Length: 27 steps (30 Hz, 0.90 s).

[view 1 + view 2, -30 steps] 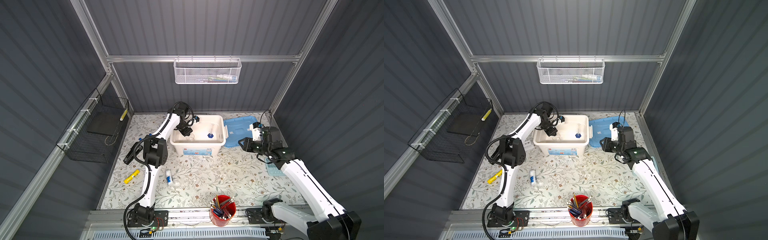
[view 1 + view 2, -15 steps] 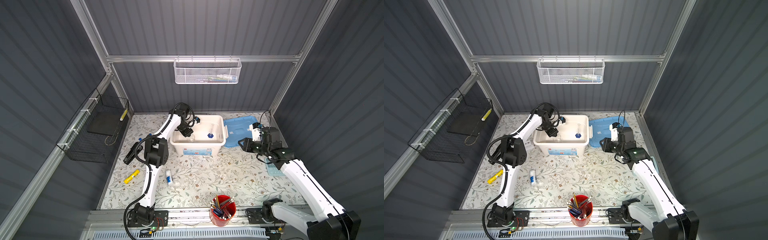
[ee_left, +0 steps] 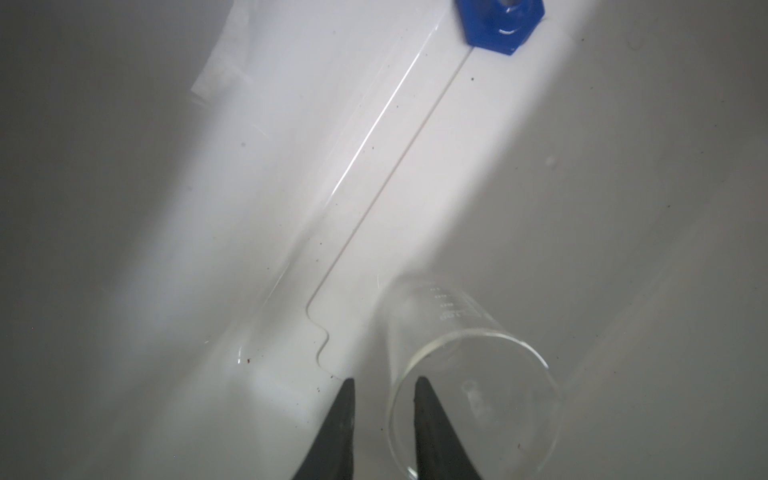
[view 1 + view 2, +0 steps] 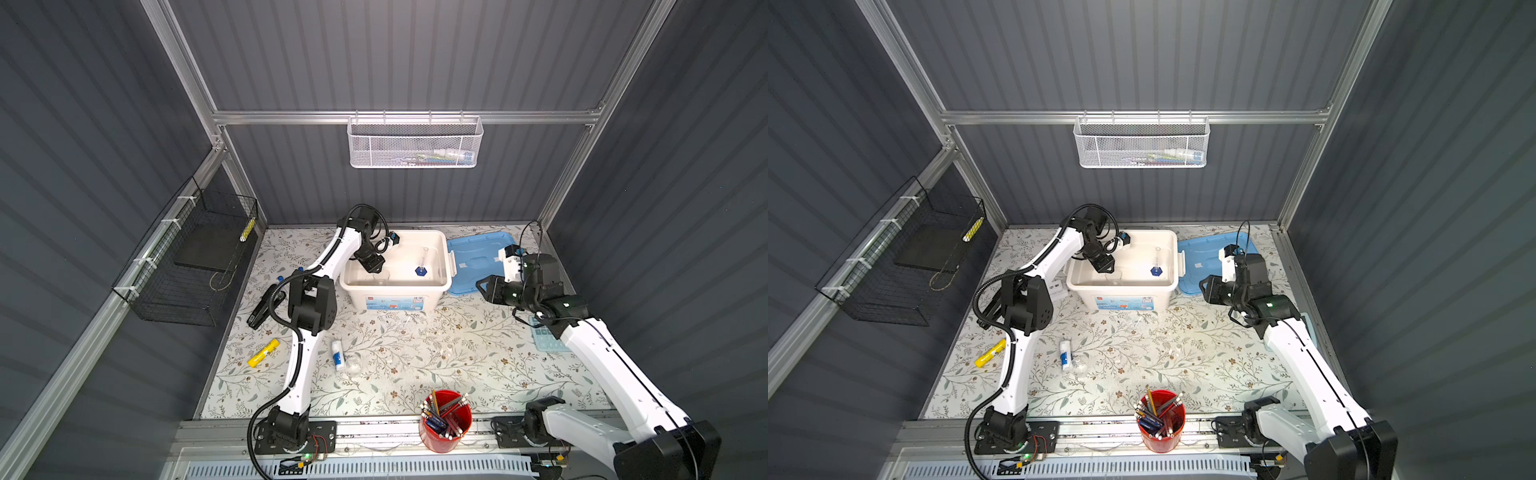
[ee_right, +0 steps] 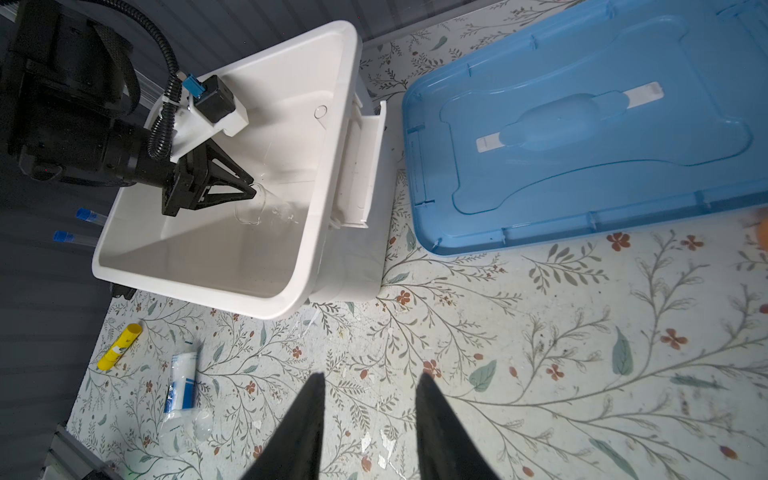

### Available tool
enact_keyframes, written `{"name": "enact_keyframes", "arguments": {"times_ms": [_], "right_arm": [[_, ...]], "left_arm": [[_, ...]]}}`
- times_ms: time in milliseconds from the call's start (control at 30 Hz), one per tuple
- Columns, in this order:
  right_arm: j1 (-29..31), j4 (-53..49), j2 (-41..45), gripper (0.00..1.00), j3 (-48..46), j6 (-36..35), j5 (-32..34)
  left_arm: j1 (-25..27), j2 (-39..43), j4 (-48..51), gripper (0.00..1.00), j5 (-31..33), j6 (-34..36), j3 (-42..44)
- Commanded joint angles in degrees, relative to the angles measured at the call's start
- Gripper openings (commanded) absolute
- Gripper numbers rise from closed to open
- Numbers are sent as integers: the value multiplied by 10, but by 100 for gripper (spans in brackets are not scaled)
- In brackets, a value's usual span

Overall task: Organize the chemistry lab equipment
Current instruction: 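Lower the beaker into the tub beside the cylinder with the left gripper, then open the left gripper and release the beaker upright in the tub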

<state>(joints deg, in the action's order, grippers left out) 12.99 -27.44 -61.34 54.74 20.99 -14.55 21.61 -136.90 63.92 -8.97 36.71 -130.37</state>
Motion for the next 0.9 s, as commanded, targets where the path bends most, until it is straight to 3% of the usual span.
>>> {"name": "enact_keyframes", "arguments": {"times_ms": [0, 867], "right_arm": [[-1, 3, 0, 38, -2, -2, 2], [-1, -5, 10, 38, 4, -1, 2]], "left_arm": [[4, 2, 10, 28, -3, 7, -14], [9, 67, 16, 29, -16, 7, -23]]}}
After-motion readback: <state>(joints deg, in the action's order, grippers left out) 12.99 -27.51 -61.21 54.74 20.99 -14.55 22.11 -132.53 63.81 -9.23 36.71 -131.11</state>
